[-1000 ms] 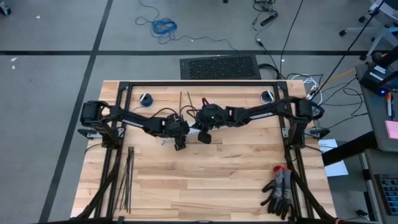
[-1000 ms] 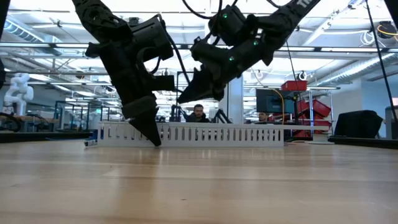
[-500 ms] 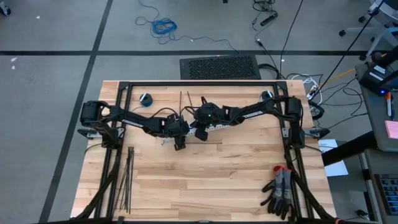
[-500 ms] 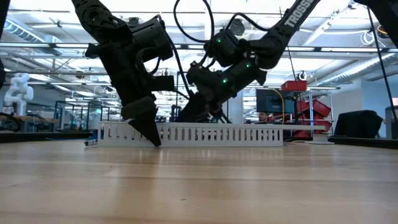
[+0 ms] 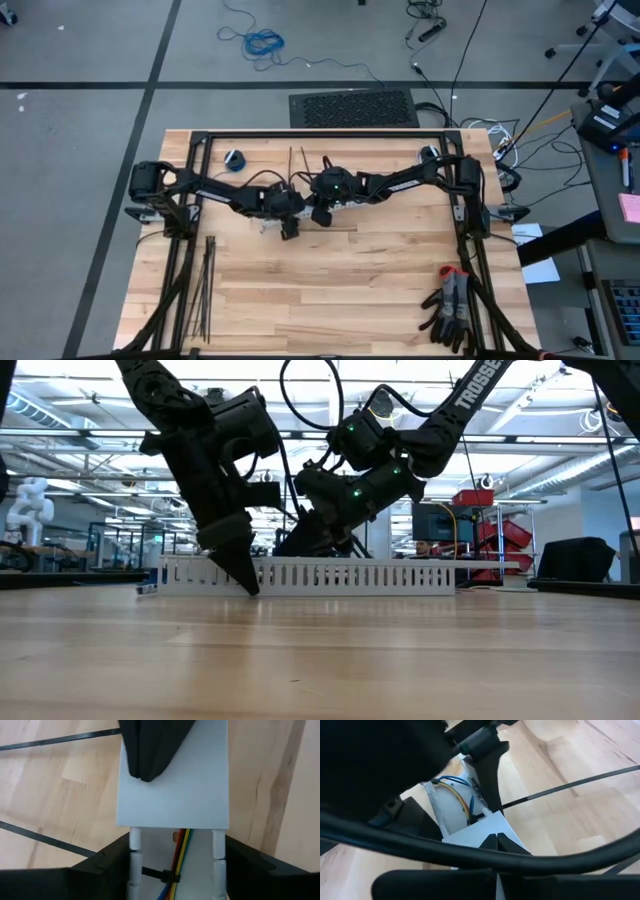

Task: Ziptie cables
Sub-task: Close the white cable duct

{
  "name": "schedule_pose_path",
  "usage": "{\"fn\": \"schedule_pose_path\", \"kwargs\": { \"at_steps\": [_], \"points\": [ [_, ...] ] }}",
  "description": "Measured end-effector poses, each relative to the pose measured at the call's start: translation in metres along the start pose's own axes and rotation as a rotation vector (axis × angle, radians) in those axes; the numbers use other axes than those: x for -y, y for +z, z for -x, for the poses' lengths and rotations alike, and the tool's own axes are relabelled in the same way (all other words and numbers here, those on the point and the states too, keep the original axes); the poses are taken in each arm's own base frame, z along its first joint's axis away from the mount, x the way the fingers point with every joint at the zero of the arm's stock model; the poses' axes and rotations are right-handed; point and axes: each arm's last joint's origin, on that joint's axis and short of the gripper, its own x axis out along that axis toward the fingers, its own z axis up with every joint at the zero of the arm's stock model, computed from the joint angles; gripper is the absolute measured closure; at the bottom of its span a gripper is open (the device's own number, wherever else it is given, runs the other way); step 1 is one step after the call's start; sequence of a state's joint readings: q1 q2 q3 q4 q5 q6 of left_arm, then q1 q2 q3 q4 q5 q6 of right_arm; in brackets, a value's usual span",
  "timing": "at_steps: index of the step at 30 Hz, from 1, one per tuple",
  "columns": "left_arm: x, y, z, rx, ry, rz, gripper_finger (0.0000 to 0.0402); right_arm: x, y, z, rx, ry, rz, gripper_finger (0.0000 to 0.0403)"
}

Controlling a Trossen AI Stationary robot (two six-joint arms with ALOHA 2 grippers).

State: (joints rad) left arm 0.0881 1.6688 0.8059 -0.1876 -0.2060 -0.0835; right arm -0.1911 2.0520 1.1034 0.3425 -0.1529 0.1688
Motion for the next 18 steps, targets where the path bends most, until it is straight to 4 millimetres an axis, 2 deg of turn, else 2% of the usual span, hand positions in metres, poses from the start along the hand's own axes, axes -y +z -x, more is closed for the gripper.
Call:
{"fn": "schedule_pose_path", "kwargs": {
  "at_steps": [5, 8, 13, 18],
  "points": [
    [-0.006, 0.005, -0.002, 0.037, -0.029, 0.057, 0.0121, -0.001, -0.001, -0.001, -0.001, -0.005, 0.003, 0.0403],
    [-0.008, 0.012, 0.005, 0.057, -0.025, 0.062, 0.0102, -0.002, 0.0, -0.001, 0.002, 0.0, 0.007, 0.0403],
    [-0.011, 0.022, 0.021, 0.054, -0.017, 0.051, 0.0094, -0.001, -0.001, -0.001, -0.004, 0.003, 0.016, 0.0403],
    [-0.012, 0.014, 0.039, -0.066, -0.003, 0.07, 0.0093, -0.001, 0.0, -0.001, -0.002, 0.007, 0.021, 0.0403]
  ]
}}
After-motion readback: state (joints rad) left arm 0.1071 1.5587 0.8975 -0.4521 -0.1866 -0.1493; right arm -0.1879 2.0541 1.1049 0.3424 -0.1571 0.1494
